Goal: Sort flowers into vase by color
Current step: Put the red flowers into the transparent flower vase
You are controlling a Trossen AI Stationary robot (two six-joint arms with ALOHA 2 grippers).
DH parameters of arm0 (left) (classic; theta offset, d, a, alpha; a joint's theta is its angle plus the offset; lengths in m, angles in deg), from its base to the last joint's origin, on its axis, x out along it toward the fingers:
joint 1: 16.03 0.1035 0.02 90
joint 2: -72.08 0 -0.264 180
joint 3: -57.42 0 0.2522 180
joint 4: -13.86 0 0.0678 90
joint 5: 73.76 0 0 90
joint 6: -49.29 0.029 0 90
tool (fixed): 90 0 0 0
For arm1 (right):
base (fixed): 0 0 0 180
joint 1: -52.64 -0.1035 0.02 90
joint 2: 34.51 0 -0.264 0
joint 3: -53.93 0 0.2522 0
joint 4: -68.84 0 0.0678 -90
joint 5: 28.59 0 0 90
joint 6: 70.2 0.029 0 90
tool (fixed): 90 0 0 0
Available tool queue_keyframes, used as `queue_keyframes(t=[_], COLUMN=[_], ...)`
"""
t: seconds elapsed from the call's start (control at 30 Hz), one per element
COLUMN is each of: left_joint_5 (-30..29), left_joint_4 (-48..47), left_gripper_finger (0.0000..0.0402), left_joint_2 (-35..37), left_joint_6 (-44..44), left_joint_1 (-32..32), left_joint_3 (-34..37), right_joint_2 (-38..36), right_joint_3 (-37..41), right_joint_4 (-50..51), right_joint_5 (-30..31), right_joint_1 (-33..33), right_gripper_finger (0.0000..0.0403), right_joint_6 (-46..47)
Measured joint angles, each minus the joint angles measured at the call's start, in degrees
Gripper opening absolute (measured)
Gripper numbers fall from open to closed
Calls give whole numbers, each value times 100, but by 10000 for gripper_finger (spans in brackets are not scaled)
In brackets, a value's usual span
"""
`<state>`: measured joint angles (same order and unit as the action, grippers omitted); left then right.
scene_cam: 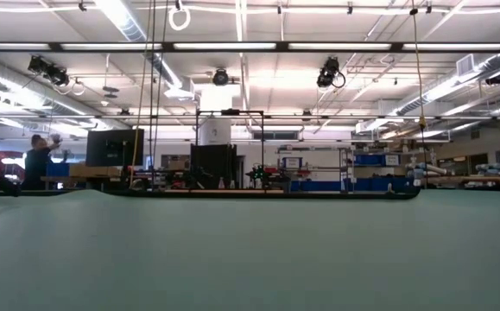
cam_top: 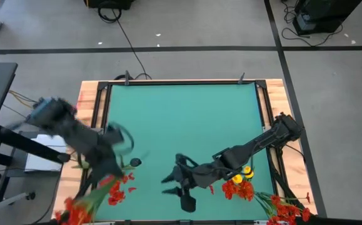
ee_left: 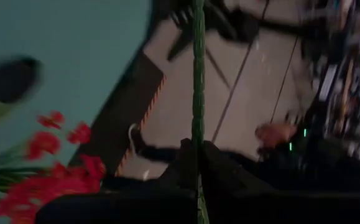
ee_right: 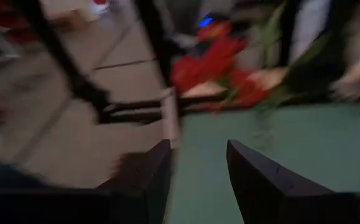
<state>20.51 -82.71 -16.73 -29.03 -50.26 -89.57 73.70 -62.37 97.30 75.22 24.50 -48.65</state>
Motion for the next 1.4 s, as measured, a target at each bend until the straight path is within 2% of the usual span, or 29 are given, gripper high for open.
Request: queue_keyframes(t=[0.1, 0.17, 0.23, 0.3, 0.4, 0.47, 0.57, 0.67, 0.8, 1.0, 1.1, 1.23, 1.4], left_joint_5=[143, 309, 500, 724, 1117, 1582, 2363, 3064, 3294, 3777, 3874, 3860, 3856], left_joint_4=[-237, -364, -475, -445, -437, -440, -457, -547, -464, -31, 79, 195, 551], left_gripper_finger=[8, 8, 8, 8, 9, 9, 9, 9, 9, 9, 9, 9, 9], left_joint_2=[276, 407, 501, 576, 624, 608, 481, 309, 16, -343, -459, -515, -545], left_joint_6=[74, 221, 420, 761, 1264, 1569, 2022, 2445, 2891, 3148, 3258, 3267, 3196], left_joint_1=[631, 1097, 1568, 2062, 2788, 3214, 3747, 4217, 4671, 5132, 5332, 5596, 5784], left_joint_3=[0, -2, 0, 0, 0, 0, 0, 2, 4, 6, 4, 7, 7], right_joint_2=[-178, -277, -323, -332, -332, -294, -240, -239, -239, -234, -234, -234, -245], right_joint_3=[0, -2, -2, -2, -2, -2, -4, -4, -4, -4, -4, -2, -7], right_joint_4=[-14, -90, -252, -564, -1256, -1839, -2639, -3053, -3074, -2752, -2757, -2749, -2857], right_joint_5=[942, 1818, 2623, 3140, 3282, 3312, 3519, 3479, 3454, 3675, 3805, 4136, 4237], right_joint_1=[-55, -83, -71, 14, 300, 555, 930, 1245, 1490, 1639, 1673, 1721, 1837], right_gripper_finger=[165, 165, 165, 167, 172, 176, 182, 189, 193, 191, 177, 126, 26], right_joint_6=[-854, -1678, -2691, -3983, -5879, -6882, -8111, -8941, -9678, -10016, -10237, -10436, -10562])
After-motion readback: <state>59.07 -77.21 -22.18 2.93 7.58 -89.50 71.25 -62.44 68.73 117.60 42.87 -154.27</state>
